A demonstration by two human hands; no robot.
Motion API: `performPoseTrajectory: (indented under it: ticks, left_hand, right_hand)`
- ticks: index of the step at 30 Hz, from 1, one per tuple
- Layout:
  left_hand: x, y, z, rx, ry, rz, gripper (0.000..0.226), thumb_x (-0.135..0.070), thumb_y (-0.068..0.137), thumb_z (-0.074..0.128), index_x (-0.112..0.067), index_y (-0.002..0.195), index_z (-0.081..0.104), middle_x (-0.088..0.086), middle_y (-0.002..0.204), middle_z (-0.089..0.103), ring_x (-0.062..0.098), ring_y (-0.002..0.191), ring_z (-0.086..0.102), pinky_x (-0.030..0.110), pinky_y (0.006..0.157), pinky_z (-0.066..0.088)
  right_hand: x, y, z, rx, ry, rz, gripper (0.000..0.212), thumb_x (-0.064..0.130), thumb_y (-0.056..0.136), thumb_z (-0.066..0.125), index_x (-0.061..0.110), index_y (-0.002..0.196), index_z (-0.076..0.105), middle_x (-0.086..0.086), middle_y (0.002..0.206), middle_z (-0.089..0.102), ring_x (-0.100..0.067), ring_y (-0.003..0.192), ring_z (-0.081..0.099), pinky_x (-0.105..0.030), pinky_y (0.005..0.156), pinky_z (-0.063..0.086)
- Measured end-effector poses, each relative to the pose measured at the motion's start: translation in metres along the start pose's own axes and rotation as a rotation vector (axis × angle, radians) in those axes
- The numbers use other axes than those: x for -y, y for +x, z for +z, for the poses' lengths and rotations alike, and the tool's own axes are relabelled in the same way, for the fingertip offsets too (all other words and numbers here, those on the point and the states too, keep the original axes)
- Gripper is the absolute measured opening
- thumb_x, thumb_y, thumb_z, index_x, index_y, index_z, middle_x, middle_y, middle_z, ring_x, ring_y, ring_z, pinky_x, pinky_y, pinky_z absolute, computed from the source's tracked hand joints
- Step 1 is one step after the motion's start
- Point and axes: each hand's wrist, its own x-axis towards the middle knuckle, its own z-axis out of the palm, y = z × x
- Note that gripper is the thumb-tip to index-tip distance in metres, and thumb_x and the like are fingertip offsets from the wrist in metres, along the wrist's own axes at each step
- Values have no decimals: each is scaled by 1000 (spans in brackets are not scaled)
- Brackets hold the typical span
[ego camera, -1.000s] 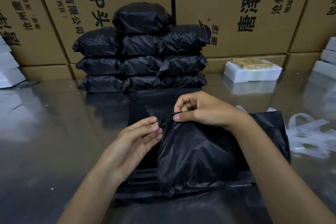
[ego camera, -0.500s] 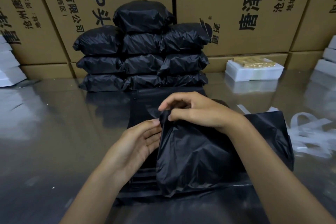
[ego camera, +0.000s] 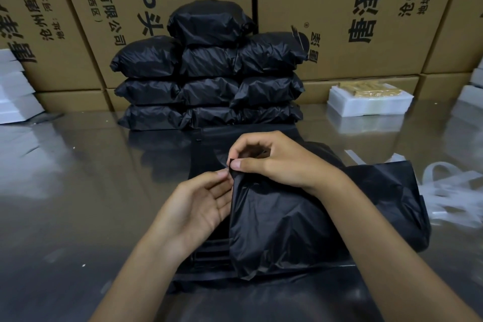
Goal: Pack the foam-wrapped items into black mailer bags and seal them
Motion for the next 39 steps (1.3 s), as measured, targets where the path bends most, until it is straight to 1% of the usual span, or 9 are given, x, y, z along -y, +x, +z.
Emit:
performPoseTrajectory:
  ticks: [7,12,15,17,21,26,29,35,39]
  left_hand:
    - [7,5,0,-2,87,15,38,-16,82,62,-2,116,71,20,126,65,31,113,64,45,106,46]
    - [17,9,1,-174,270,56,35,-19,86,62,-2,116,70,21,118,69,36,116,63,45,103,49]
    - [17,8,2,-241,263,167,26,-12,88,58,-2,109,69,15,102,70,27,89,69,37,86,54]
    - [11,2,3,-225,212,281,17,-12,81,57,-7,93,68,9,86,62,17,70,58,32,72,47]
    - [2,-8,7,-61,335,356,27,-21,69,61,-8,92,64,9,84,56,16,73,52,33,68,40]
    - [8,-6,10,-134,548,370,11,-21,71,78,-19,79,71,2,75,59,12,70,52,27,62,42]
    - [9,-5,6,-157,548,389,2,-18,82,72,-18,82,73,3,79,63,16,76,55,31,67,44]
    - [8,-4,7,-182,528,426,6,-19,85,69,-16,83,74,7,84,65,17,77,57,28,64,45]
    - [8,-5,5,-178,566,485,4,-16,87,71,-15,83,73,6,82,65,13,76,58,28,65,45]
  right_hand:
    - [0,-1,4,46,30,-82,4,9,92,70,7,96,73,-8,101,71,-13,93,66,-22,86,49]
    - [2,-2,5,66,60,-97,6,12,93,70,8,97,73,-4,99,72,-18,92,64,-24,87,48]
    - [-1,0,5,26,55,-65,8,13,92,72,8,97,73,-8,101,73,-22,96,67,-32,89,51]
    - [-2,0,6,12,53,-44,7,14,90,74,10,96,74,-5,99,74,-15,92,67,-26,85,50]
    - [-3,1,7,-5,44,-16,7,17,88,76,12,93,76,-1,93,75,-6,88,66,-19,82,49]
    - [-3,2,7,-36,57,-8,11,18,88,76,8,92,75,-7,92,74,-19,92,69,-29,88,52]
    - [-4,1,7,-36,59,1,11,17,88,76,7,90,75,-8,89,74,-18,89,69,-30,89,52]
    - [2,1,7,-69,63,105,34,46,97,60,20,85,79,5,91,77,-4,94,70,-21,89,46]
    - [4,0,5,-73,69,161,48,54,99,52,16,80,77,9,81,74,4,81,66,-20,84,41]
